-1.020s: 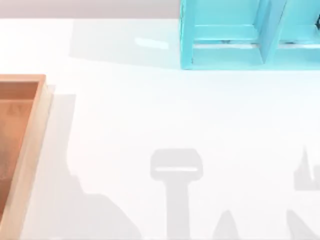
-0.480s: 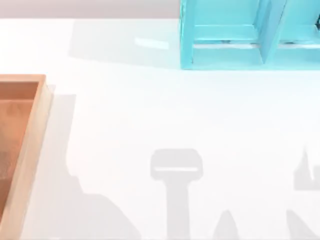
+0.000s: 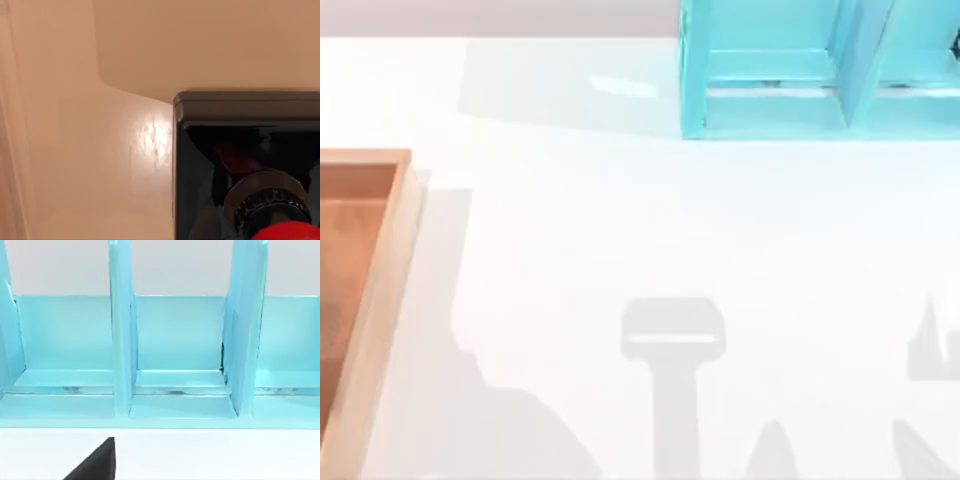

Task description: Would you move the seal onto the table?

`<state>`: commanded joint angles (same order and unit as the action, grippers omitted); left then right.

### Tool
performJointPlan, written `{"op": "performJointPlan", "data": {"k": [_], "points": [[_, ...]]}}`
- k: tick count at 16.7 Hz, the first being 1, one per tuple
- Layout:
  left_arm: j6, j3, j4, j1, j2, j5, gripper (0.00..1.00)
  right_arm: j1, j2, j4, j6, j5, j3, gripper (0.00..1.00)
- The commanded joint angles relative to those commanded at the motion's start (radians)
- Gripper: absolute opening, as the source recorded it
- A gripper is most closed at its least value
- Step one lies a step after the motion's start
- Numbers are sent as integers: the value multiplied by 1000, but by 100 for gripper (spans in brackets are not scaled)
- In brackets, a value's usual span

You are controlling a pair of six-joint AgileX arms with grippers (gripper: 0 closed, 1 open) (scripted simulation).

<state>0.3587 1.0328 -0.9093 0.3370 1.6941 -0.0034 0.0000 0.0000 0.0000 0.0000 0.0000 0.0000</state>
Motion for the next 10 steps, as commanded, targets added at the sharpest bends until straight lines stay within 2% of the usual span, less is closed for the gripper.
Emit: {"op": "performJointPlan", "data": {"k": [4, 7, 10], "points": [[-37, 39, -39, -40, -4, 0, 0, 0, 0, 0, 0, 0, 0, 100], [-156, 153, -174, -157, -20, -1, 0, 0, 0, 0, 0, 0, 0, 100], [-321, 292, -370, -322, -54, 0, 0, 0, 0, 0, 0, 0, 0, 100]]}}
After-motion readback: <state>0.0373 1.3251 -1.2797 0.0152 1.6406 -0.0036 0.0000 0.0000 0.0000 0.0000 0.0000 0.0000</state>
